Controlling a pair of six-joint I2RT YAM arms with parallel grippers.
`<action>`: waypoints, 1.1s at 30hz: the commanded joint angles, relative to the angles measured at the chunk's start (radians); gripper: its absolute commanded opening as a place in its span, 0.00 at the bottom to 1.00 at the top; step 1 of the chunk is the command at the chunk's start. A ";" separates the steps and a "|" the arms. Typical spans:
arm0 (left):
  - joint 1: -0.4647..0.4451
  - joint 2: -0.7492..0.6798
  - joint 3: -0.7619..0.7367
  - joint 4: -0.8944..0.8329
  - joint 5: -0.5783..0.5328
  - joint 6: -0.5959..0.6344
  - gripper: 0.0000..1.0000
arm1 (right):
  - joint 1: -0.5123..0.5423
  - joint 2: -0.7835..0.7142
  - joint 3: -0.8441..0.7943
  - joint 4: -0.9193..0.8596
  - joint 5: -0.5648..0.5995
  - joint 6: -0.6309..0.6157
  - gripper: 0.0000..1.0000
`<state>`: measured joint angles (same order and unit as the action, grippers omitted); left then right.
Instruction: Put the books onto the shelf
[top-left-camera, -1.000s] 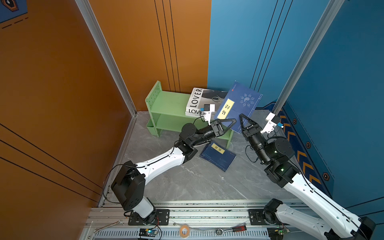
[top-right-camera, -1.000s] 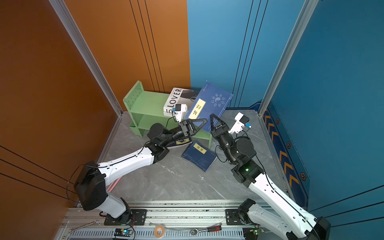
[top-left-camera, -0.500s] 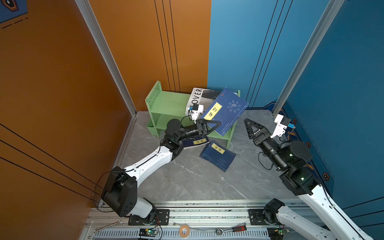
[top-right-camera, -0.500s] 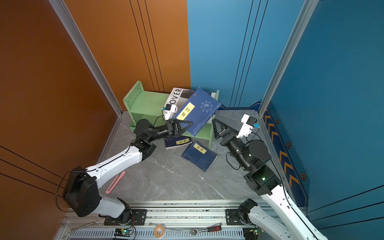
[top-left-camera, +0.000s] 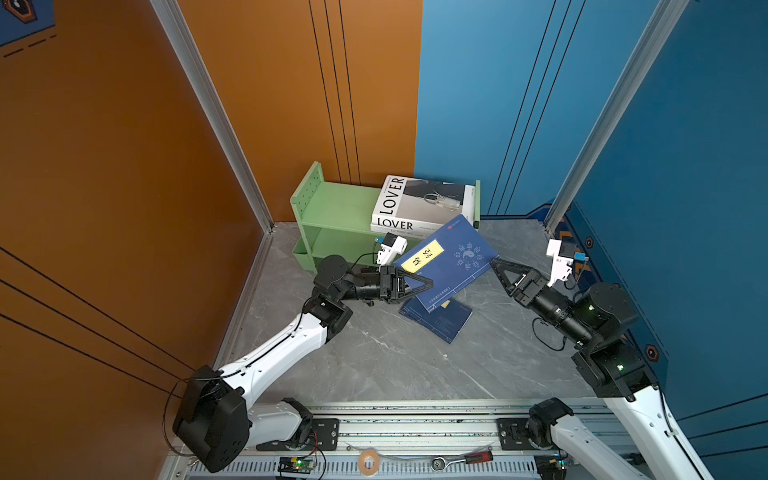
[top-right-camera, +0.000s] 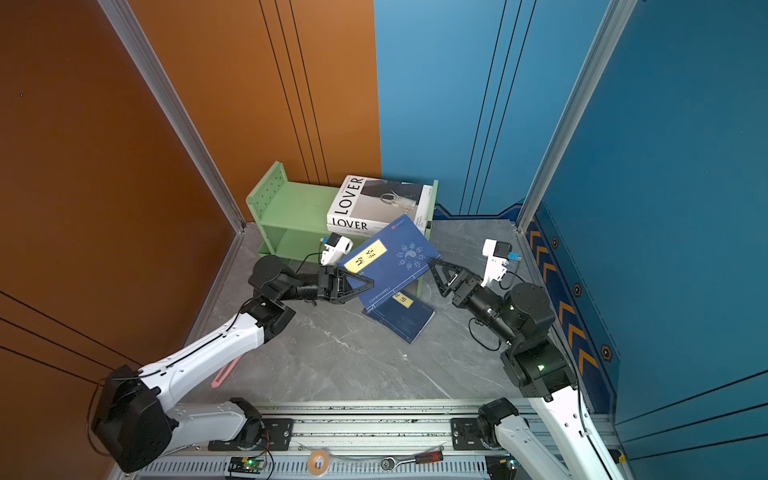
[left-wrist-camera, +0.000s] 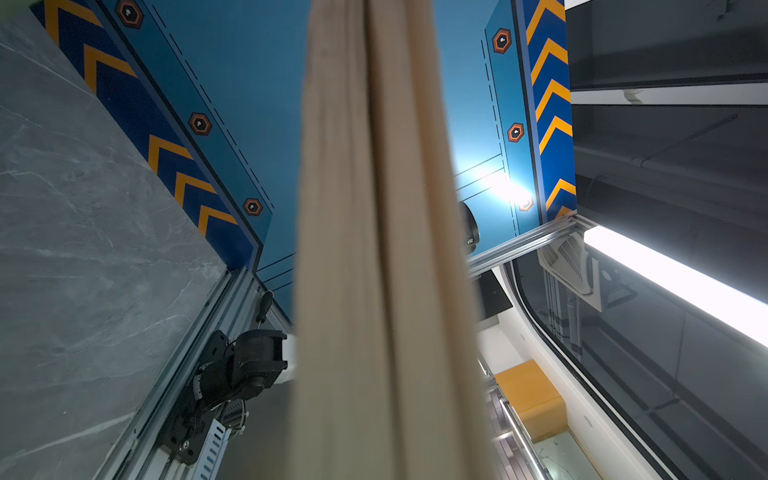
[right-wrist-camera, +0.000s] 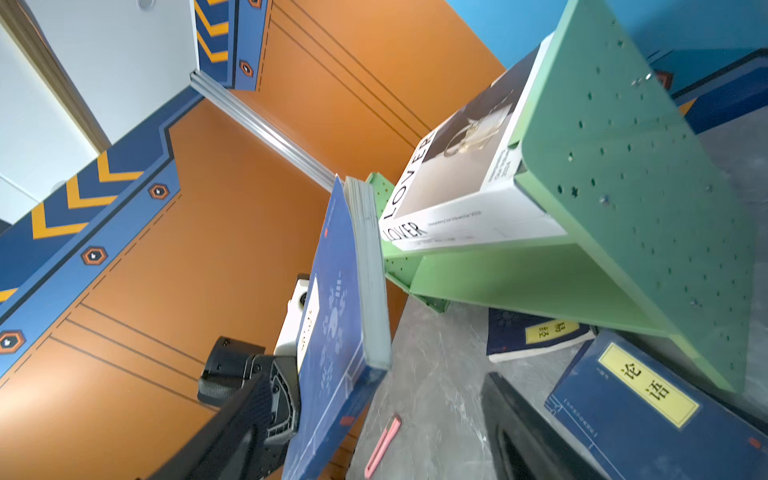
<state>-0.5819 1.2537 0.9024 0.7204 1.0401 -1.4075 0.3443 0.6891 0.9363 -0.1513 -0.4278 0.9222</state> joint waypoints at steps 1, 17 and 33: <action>-0.017 -0.030 -0.002 0.008 0.070 0.015 0.00 | -0.021 0.001 0.012 -0.039 -0.121 0.023 0.73; -0.042 -0.027 0.172 -0.599 0.077 0.421 0.10 | -0.066 -0.007 -0.046 -0.058 -0.149 0.119 0.19; 0.260 -0.247 -0.114 -0.735 -0.299 0.401 0.66 | 0.104 -0.190 -0.442 0.232 0.170 0.354 0.11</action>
<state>-0.3794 1.0565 0.8387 0.0029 0.8436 -0.9844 0.4099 0.4995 0.5312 -0.0624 -0.3595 1.2144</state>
